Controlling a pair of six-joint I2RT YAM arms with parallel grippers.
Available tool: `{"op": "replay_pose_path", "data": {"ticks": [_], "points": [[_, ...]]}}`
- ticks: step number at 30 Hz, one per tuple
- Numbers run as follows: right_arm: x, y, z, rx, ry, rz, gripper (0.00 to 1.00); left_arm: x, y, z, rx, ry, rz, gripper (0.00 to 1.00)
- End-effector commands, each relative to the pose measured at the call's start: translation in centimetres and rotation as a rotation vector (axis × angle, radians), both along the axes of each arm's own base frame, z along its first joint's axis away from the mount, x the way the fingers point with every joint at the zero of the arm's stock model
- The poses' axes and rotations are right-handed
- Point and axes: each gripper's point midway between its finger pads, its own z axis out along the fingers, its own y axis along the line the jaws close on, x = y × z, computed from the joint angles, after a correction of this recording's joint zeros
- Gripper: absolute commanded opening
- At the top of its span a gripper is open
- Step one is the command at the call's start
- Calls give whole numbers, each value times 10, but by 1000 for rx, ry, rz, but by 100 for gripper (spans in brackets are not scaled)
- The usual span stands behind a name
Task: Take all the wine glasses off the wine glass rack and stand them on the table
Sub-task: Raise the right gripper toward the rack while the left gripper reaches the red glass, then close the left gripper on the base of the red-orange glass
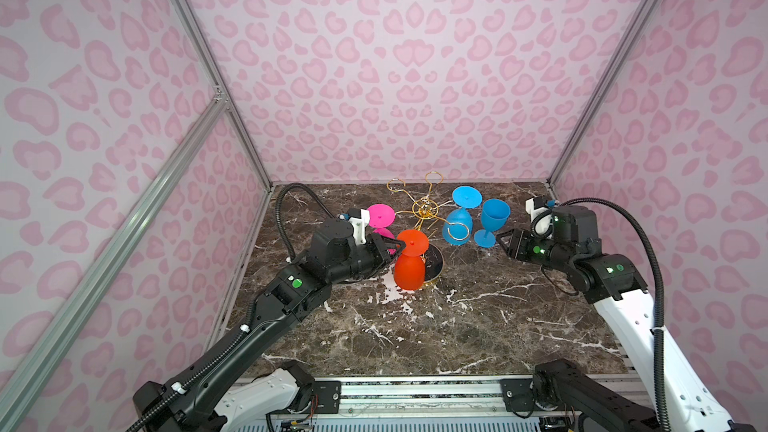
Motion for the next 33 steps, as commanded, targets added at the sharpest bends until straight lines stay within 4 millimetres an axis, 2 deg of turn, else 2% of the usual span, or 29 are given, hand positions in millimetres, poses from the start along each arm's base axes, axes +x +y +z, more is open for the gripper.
{"op": "replay_pose_path", "data": {"ticks": [1,10,15,26,33], "points": [[3,1,0,6,-10,-4,44,2,0,9,-34,-28,5,16],[2,-1,-1,3,-7,-8,44,3,0,5,-47,-16,18,4],[1,-1,-1,3,-6,-11,44,5,-3,9,-76,-17,14,4],[0,-1,2,7,-12,-15,44,13,10,21,-147,-32,121,4],[-2,-2,2,9,-10,-18,44,21,8,26,-209,-14,157,4]]}}
